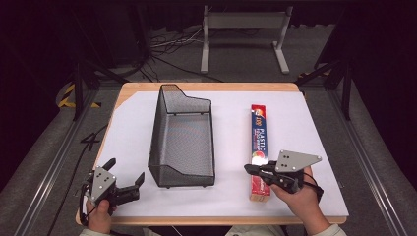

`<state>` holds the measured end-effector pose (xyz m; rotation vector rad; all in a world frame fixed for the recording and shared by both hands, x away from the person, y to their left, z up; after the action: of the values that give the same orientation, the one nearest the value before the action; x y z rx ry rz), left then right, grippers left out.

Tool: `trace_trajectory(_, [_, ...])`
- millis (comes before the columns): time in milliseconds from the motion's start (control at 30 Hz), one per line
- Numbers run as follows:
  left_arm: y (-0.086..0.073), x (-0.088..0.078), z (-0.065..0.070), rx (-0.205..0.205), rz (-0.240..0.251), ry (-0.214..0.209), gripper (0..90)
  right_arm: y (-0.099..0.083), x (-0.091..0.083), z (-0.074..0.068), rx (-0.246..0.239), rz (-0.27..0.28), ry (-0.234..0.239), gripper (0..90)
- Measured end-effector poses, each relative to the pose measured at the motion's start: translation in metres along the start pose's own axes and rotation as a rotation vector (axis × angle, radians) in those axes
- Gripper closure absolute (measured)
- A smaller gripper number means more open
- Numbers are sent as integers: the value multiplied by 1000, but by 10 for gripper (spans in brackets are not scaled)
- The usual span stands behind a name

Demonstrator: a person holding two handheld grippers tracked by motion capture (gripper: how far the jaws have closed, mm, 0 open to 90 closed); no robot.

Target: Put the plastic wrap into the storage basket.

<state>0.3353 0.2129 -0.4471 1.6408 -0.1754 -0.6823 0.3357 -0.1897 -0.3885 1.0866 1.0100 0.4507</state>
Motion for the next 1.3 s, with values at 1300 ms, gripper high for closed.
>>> trace_trajectory(1300, [0, 2, -1, 1, -4, -2, 0, -41, 45, -9, -34, -506, 11, 900])
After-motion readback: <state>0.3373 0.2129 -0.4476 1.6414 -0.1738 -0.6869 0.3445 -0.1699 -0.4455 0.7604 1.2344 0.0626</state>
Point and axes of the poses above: each handheld gripper's, and its own axes: x roughly forward along the jaws, y roughly out of its top, z roughly to its right, the point moved 6 cm from there along x, roughly forward along the jaws, and after that the axes turned 6 degrees about -y, right-handed, at the moved point
